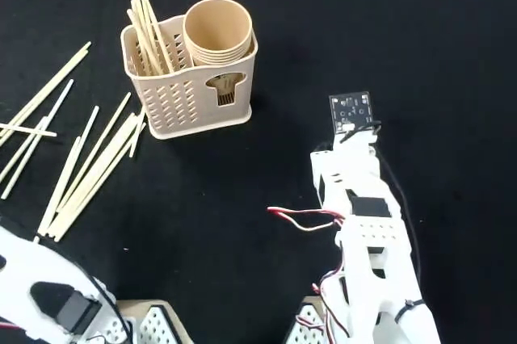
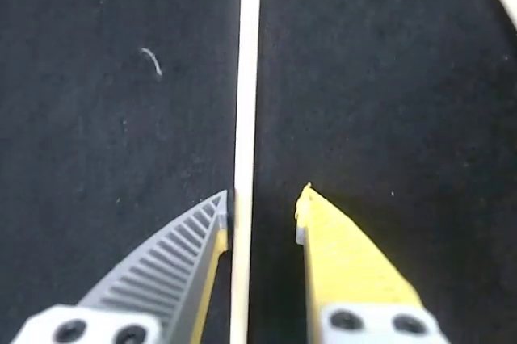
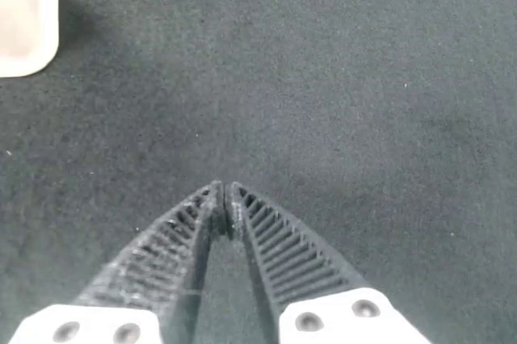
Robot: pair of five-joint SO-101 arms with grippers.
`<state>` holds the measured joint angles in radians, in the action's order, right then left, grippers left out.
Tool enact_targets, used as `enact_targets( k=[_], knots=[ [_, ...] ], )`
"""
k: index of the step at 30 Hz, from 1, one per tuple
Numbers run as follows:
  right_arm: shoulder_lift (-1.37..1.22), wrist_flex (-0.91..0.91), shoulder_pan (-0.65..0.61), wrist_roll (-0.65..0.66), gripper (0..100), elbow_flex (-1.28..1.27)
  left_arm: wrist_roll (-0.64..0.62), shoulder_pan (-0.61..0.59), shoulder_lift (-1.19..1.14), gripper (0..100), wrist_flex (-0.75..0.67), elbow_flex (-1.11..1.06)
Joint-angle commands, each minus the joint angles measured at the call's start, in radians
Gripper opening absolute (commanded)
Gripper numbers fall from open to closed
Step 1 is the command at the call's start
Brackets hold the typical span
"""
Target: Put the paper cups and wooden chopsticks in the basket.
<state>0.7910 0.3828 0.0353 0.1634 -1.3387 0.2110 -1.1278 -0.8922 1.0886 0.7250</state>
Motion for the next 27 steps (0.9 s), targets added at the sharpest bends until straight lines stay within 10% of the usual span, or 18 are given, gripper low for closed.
enact_targets(
  k=[1, 14, 27],
  knots=[
    [0.022, -0.012, -0.005, 0.011, 1.3, 0.012, 0.014, -0.010, -0.161, 15, 0.130, 0.334],
    [0.022, -0.012, -0.005, 0.011, 1.3, 0.012, 0.008, -0.036, -0.566, 4, 0.379, 0.949],
    [0.022, -0.012, -0.005, 0.011, 1.3, 0.012, -0.038, 0.056, -0.256, 3, 0.675, 0.938]
  ],
)
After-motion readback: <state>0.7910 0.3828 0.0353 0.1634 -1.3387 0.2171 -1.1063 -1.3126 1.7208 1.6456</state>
